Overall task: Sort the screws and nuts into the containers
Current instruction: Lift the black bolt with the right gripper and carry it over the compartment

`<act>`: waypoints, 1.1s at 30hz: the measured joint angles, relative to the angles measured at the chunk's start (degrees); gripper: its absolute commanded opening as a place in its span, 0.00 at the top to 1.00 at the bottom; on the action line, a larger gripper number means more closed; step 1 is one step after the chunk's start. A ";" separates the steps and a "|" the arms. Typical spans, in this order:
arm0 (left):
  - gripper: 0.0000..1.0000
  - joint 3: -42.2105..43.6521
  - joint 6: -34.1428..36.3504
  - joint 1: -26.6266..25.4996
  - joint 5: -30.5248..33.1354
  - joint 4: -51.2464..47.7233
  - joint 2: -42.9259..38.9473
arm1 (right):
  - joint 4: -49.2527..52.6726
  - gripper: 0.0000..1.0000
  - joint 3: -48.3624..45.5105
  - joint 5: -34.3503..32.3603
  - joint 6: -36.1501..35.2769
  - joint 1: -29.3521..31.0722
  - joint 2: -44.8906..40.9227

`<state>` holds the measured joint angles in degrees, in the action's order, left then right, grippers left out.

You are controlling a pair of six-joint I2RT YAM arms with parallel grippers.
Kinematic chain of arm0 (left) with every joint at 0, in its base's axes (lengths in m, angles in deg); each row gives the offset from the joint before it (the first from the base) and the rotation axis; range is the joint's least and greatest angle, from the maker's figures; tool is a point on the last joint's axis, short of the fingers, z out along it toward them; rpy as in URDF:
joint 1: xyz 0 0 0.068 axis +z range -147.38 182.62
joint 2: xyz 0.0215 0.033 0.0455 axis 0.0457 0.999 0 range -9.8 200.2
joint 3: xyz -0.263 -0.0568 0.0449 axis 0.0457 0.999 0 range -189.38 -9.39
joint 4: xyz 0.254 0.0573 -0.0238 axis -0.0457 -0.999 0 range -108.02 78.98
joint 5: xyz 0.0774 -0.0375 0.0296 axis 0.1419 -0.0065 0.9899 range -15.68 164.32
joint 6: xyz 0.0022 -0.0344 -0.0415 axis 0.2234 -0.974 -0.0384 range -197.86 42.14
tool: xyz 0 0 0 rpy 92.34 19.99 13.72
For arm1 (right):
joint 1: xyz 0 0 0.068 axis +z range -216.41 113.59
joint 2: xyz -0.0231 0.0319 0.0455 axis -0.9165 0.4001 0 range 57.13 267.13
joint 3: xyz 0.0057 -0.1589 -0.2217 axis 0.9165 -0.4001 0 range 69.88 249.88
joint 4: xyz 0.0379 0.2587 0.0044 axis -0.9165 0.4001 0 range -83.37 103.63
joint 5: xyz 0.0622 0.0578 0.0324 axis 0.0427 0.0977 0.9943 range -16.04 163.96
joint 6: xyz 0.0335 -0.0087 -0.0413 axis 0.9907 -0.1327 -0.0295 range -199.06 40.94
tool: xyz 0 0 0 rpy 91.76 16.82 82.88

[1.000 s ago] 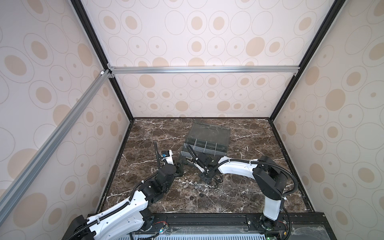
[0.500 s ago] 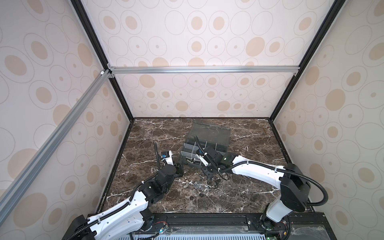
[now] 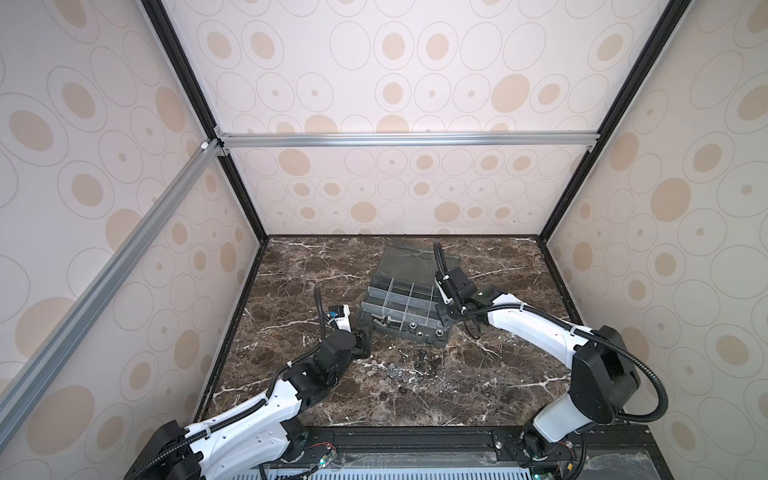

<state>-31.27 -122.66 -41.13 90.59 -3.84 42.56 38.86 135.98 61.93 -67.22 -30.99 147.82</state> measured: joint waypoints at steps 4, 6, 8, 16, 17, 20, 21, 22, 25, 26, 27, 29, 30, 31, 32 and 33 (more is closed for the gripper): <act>0.46 -0.15 0.00 0.00 -0.92 0.00 0.83 | -0.46 0.84 -0.13 0.33 0.68 -0.15 1.14; 0.47 -0.33 -0.02 0.00 -1.09 0.00 1.03 | -0.55 0.84 -0.13 0.46 0.81 -0.13 1.73; 0.47 -0.50 -0.04 0.00 -1.44 0.00 1.07 | -0.59 0.82 -0.13 0.57 0.96 -0.15 2.27; 0.46 -0.76 -0.28 0.00 -2.60 -0.04 1.07 | -1.03 0.66 -0.11 1.33 2.08 -0.20 3.48; 0.45 -0.76 -0.28 0.00 -2.78 -0.04 1.07 | -1.01 0.66 -0.11 1.38 2.12 -0.20 3.48; 0.44 -0.92 -0.22 0.00 -3.23 -0.28 1.11 | -1.01 0.65 -0.11 1.53 2.29 -0.20 3.48; 0.44 -1.07 -0.17 0.00 -3.43 -0.44 1.25 | -1.01 0.65 -0.11 1.57 2.43 -0.20 3.48; 0.44 -1.38 0.02 0.00 -3.69 -0.66 1.53 | -1.01 0.64 -0.11 1.68 2.56 -0.20 3.45; 0.44 -3.19 0.90 0.00 -4.87 -1.88 3.19 | -1.01 0.64 -0.11 2.12 3.19 -0.20 3.04; 0.44 -3.89 1.18 0.00 -5.29 -2.21 3.93 | -1.03 0.63 -0.11 2.29 3.45 -0.20 2.71; 0.44 -4.70 1.60 0.00 -5.79 -2.58 4.79 | -1.05 0.63 -0.13 2.51 3.82 -0.20 2.16; 0.44 -6.10 2.32 -0.02 -6.80 -3.10 6.49 | -1.38 0.62 -0.20 2.99 4.52 -0.20 0.90; 0.45 -6.84 2.71 -0.09 -7.34 -3.48 7.52 | -1.66 0.62 -0.33 3.19 4.98 -0.20 0.04; 0.45 -7.56 3.10 -0.26 -7.87 -3.78 8.52 | -1.90 0.62 -0.52 3.30 5.53 -0.20 -0.85; 0.45 -8.22 3.45 -0.52 -8.33 -4.13 9.46 | -2.19 0.62 -0.87 3.41 5.95 -0.20 -1.66; 0.45 -8.96 3.74 -0.83 -8.61 -4.70 10.47 | -2.45 0.62 -1.36 3.50 6.40 -0.20 -2.58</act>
<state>-40.24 -118.92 -41.96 81.98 -8.54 53.03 36.41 134.63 65.42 -60.82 -31.19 145.24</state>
